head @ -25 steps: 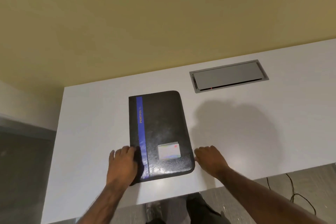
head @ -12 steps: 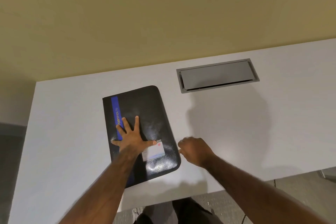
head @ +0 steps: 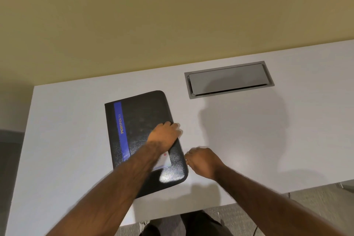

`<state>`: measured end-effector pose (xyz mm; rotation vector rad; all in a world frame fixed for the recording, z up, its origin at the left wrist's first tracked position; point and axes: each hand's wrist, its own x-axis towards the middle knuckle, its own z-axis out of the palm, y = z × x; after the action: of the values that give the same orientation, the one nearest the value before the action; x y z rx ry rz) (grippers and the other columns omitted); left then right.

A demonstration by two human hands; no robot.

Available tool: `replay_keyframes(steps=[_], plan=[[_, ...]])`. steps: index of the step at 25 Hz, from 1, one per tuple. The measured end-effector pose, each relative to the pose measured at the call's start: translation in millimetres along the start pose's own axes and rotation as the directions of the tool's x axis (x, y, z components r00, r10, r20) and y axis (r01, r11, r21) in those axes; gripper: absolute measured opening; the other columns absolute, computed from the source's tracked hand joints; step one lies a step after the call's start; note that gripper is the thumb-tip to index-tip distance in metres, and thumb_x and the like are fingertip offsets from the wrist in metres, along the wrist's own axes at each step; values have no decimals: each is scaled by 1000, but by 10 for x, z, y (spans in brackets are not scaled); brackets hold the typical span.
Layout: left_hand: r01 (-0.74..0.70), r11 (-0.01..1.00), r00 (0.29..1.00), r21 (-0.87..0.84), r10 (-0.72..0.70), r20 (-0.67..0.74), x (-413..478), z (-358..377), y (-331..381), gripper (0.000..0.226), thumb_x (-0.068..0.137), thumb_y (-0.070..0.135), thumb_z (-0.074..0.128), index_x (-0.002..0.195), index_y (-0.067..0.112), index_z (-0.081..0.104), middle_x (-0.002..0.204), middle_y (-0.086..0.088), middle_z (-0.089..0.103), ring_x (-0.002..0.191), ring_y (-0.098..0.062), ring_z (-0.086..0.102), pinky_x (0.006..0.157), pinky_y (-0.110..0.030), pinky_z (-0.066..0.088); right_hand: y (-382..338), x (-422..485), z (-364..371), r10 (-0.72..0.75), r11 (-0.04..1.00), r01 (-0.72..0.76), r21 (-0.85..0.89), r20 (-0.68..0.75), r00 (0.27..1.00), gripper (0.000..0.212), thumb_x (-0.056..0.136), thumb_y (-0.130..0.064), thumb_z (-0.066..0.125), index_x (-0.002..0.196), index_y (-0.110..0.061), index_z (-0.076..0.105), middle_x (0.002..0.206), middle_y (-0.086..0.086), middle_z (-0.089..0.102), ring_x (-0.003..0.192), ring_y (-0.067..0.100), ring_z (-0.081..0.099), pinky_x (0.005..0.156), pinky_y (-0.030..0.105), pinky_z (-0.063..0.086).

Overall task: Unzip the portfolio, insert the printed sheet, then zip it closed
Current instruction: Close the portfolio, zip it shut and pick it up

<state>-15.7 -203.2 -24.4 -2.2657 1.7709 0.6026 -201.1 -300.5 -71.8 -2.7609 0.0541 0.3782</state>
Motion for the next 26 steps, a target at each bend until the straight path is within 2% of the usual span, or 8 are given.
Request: replay_keyframes(steps=[4,8,10,14,17,19,21,26], plan=[[-26,1000,996,-13,27,87,111,-124,-18,22,92,3,53,110,15,60,120,-8,55,108,-30,56,80,-43,50,1,12,22,42,999,-45,-24,-128,991,14,89,-24,53,77,-25,60,73,-2,66,69,24,66,55,34,55],[184,898,975,-400,-116,188,95,-194,-48,19,83,19,41,95,17,55,110,-6,56,98,-30,59,81,-42,52,32,198,-105,108,991,-124,-59,-230,967,16,85,-27,62,70,-23,57,65,-3,63,61,22,65,46,29,48],[204,869,974,-451,-134,182,76,-205,-43,15,84,20,44,92,18,56,104,-4,56,91,-27,60,79,-43,53,43,321,-182,120,988,-141,-65,-252,960,13,83,-26,66,72,-23,60,63,-3,63,56,22,65,45,27,45],[119,932,985,-342,-69,156,79,-200,-20,9,90,7,52,93,14,56,101,-5,54,92,-27,60,81,-43,54,80,498,-291,144,983,-167,-72,-255,956,7,80,-23,72,77,-24,66,61,-1,64,49,23,62,45,24,33],[69,955,996,-289,-49,76,79,-158,-53,7,94,18,56,101,15,56,107,-5,56,100,-26,57,83,-41,51,105,537,-316,165,982,-185,-41,-299,940,11,77,-20,74,74,-23,63,60,-1,64,48,23,62,42,24,41],[52,963,998,-265,-63,-32,86,-132,-17,19,94,29,58,108,16,55,112,-3,59,104,-25,54,86,-40,46,102,552,-304,172,982,-186,-17,-309,935,8,79,-20,72,78,-21,64,63,-1,65,51,23,63,43,27,44],[69,981,992,-183,-88,-95,137,-120,69,24,93,28,58,115,17,57,117,-3,60,109,-27,52,90,-40,41,89,560,-293,192,979,-205,-14,-302,934,5,80,-17,70,79,-19,66,66,0,67,54,24,64,45,29,48],[106,993,994,54,-105,-17,300,-147,162,23,96,29,55,109,19,71,118,-4,63,116,-27,50,101,-42,36,63,510,-290,262,964,-266,21,-271,926,7,81,-14,71,76,-18,68,66,0,68,54,22,64,48,29,49]])
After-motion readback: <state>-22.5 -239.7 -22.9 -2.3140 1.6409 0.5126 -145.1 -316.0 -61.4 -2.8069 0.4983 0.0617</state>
